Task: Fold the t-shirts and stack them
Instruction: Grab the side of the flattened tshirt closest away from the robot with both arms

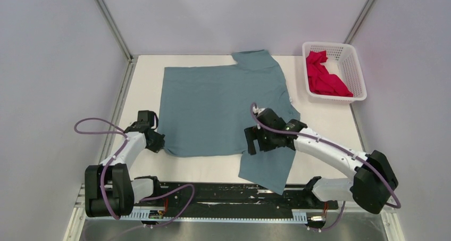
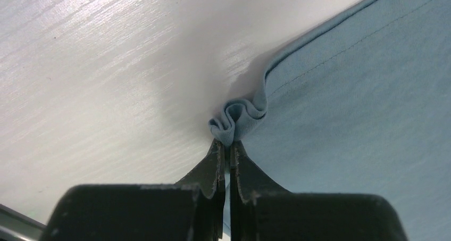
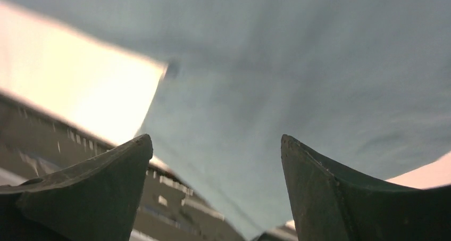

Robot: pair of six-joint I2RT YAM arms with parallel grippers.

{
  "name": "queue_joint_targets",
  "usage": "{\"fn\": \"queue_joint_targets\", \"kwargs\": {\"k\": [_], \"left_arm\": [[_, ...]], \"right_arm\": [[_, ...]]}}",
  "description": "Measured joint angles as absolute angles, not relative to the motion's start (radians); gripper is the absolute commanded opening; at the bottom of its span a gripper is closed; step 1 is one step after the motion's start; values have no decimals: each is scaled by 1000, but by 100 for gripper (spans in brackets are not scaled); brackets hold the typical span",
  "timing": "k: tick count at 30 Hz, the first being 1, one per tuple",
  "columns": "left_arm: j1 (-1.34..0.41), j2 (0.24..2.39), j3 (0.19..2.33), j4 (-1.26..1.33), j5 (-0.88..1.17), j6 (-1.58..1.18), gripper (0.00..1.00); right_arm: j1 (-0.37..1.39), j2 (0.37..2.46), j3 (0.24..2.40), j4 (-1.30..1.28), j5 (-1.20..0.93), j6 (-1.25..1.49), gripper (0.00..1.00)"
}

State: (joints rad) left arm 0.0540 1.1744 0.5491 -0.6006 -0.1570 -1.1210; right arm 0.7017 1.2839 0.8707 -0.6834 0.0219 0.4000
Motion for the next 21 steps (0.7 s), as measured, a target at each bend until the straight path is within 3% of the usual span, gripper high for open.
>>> {"fn": "queue_joint_targets", "kwargs": {"k": [6, 15, 19, 21], "left_arm": [[54, 1172, 550, -600, -161, -1101, 0], [54, 1177, 552, -595, -159, -1094, 0], [54, 1190, 559, -594, -159, -1094, 0], [54, 1193, 561, -595, -159, -1095, 0]], "right_arm": [[900, 1169, 714, -803, -27, 465, 71], [942, 1198, 588, -789, 15, 603, 58], [942, 1245, 607, -805, 60, 653, 45], [942, 1268, 617, -820, 81, 678, 32]]}}
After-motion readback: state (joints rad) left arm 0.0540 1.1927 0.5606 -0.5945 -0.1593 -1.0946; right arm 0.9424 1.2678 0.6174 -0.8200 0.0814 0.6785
